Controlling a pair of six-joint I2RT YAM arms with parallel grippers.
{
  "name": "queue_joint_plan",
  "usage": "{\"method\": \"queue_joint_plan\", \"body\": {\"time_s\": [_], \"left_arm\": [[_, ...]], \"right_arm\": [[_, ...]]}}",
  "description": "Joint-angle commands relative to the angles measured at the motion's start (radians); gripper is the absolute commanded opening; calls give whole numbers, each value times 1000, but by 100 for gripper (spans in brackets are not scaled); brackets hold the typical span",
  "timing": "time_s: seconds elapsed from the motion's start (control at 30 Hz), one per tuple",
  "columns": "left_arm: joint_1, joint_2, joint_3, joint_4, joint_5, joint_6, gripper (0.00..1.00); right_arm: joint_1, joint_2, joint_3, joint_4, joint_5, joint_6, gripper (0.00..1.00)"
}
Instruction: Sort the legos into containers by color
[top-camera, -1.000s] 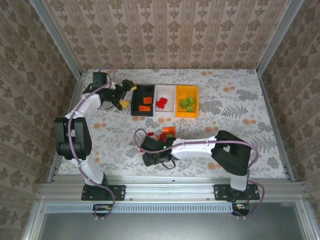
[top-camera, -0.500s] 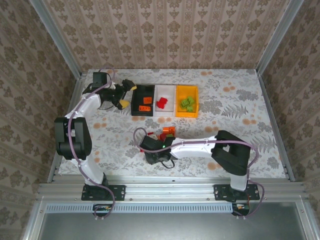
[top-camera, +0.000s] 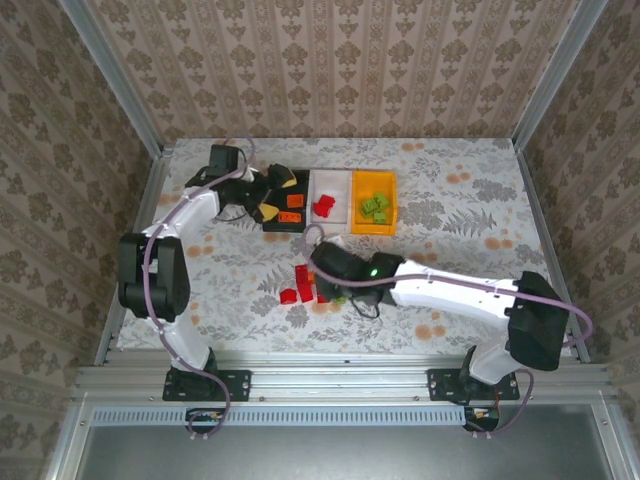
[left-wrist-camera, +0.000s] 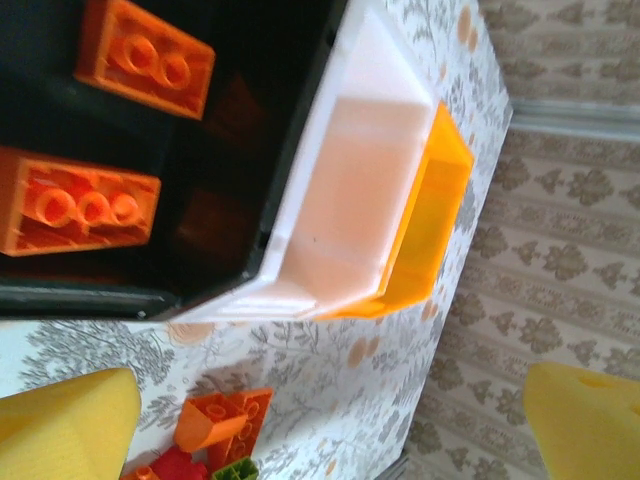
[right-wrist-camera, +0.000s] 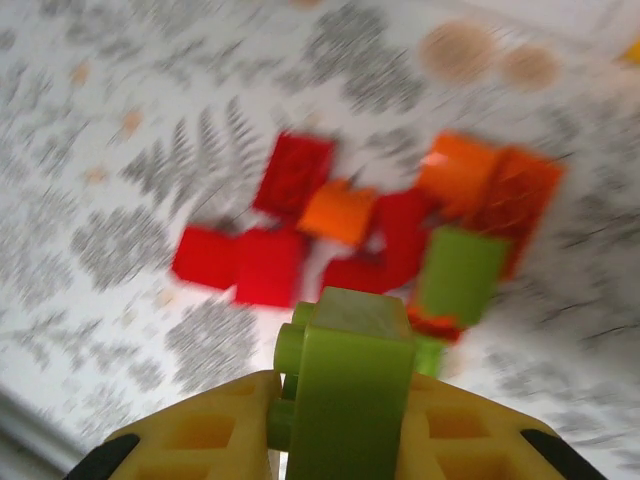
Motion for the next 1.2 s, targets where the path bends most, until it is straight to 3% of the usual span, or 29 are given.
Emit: {"method": "queue_joint_plan", "body": {"time_s": [0.0,0.2,0.37,0.77,1.17], "left_arm": [[-39,14,25,-27,1,35,100],[-72,13,29,-30,0,43,100],[-92,34,36,-38,4,49,100],[-115,55,51,-48,28,55,100],[-109,51,60,-62,26,63,100]], "right_arm": [[-134,-48,36,-33,38,-120,27],[-334,5,116,23,-28,-213,27],[-473,89,165,95,-137,-192,27],[-596,244,285,93,-201,-229,27],[-623,411,394,49,-224,-260,29]]}}
